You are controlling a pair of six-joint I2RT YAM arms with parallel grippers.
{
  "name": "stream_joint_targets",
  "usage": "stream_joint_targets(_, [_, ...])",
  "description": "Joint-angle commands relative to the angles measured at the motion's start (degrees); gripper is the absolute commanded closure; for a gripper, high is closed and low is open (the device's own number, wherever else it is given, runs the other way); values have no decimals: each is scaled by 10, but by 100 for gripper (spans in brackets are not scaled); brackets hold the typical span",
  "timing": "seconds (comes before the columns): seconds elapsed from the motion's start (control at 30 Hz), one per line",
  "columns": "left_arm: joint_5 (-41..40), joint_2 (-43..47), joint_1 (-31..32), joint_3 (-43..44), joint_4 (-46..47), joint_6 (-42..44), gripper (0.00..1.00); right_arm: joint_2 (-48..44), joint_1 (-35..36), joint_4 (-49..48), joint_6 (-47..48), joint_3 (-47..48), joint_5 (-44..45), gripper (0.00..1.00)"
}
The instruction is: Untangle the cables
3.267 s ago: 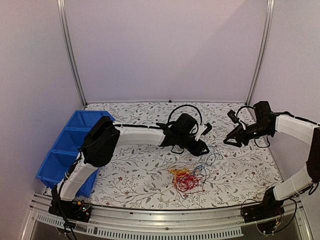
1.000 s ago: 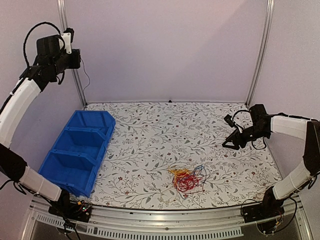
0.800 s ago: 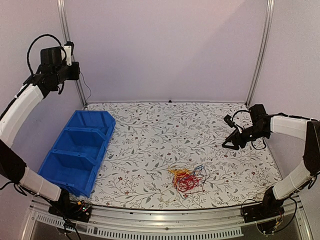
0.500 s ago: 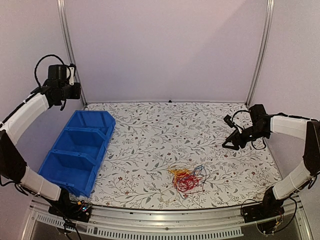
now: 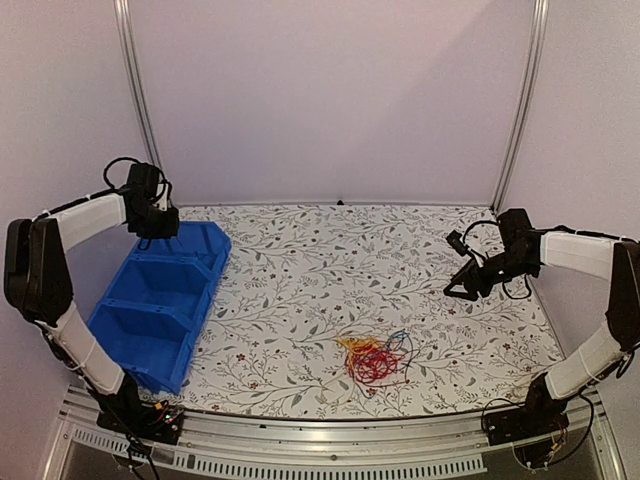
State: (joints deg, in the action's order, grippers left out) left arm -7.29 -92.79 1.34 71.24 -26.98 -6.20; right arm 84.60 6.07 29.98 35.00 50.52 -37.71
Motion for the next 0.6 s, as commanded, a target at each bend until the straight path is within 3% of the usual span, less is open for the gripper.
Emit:
stream_joint_targets(0.0, [40,-39,-10,15,-24,-23,100,4,4,0,7,-6,9,43])
stream_joint_targets(0.2, [58,-77,-12,22,-16,-26,100,10,6,0,9,-5,11,43])
stream_joint_targets(0.3, [57,-93,-13,37,-31,-30,81,14,8,1,9,-5,13,43])
stream_joint_targets(0.47, [48,-60,-10,47,-48,-45,69,18,11,1,10,-4,15,43])
stream_joint_targets(0.57, [43,-8,-10,48,-51,-47,67,22,13,1,10,-3,15,43])
